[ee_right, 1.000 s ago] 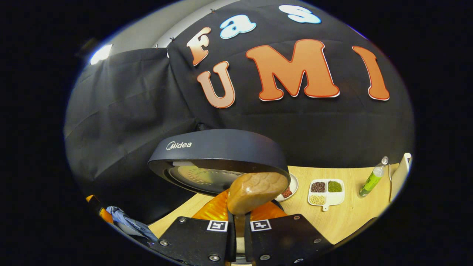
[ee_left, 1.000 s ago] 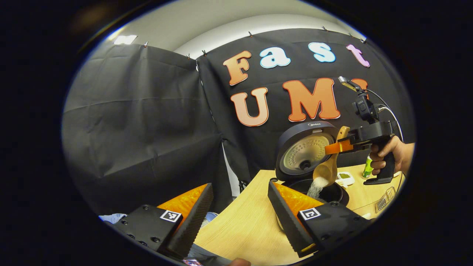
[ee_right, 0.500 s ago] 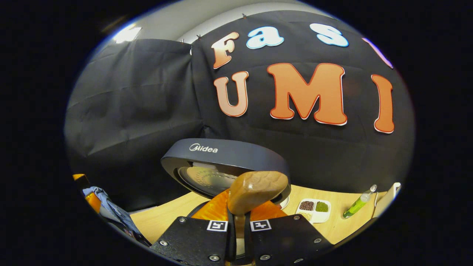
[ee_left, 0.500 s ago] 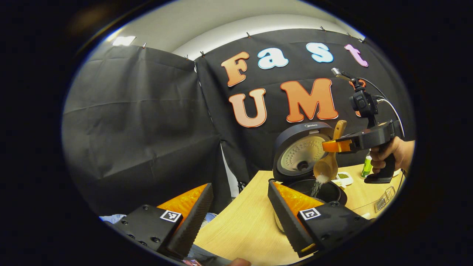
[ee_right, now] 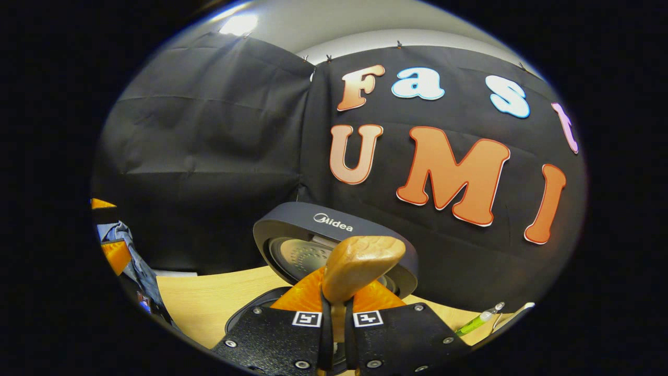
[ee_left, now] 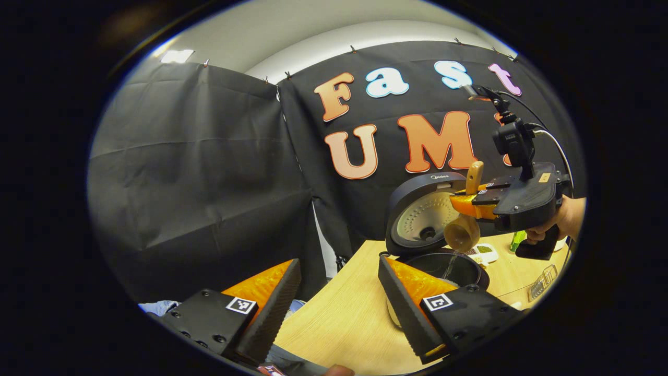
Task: Close the left gripper, press the button to open the rice cooker; take a wooden spoon from the chopstick holder with the right hand, scoop a spoonful of rice and pour it into the rice cooker, then put the wooden spoon back into the chopstick holder.
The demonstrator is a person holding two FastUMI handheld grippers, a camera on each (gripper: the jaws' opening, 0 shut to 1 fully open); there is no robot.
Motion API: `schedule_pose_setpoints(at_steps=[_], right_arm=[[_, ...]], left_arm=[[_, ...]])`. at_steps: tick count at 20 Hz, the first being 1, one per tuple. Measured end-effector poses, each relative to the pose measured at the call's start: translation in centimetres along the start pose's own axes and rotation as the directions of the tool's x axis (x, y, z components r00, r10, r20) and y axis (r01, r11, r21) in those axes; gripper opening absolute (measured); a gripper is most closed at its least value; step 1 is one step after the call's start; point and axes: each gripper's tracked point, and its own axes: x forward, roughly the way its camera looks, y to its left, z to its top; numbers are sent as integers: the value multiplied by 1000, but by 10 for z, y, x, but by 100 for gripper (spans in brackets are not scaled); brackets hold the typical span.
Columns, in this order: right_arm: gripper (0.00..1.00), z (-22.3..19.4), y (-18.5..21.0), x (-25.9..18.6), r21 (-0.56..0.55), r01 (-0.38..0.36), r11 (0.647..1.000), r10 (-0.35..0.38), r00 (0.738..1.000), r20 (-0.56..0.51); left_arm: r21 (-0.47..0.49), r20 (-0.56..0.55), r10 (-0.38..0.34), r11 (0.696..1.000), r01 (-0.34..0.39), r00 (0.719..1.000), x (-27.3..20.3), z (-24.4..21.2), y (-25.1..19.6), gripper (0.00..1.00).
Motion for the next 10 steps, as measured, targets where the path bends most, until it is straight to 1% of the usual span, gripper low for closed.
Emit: schedule_pose_setpoints(at_steps=[1, 3, 5, 7, 10], right_arm=[[8, 1, 0, -1, -4, 1, 1000, -1, 1000, 4], [8, 6, -1, -6, 29, -2, 1000, 2, 1000, 14], [8, 7, -7, -13, 109, -14, 994, 13, 1000, 12], [8, -1, -22, -23, 208, -13, 978, 16, 1000, -15], [8, -15, -56, -41, 351, 19, 936, -1, 999, -53]], left_arm=[[1, -1, 1, 1000, -1, 1000, 0, -1, 0, 93], [1, -2, 4, 1000, -4, 1000, -2, 0, 1, 93], [-3, -8, 9, 1000, -9, 1000, -3, -2, 2, 93], [-6, -10, 13, 1000, -13, 1000, -2, -3, 3, 93], [-7, -7, 9, 1000, -9, 1000, -2, -1, -1, 97]])
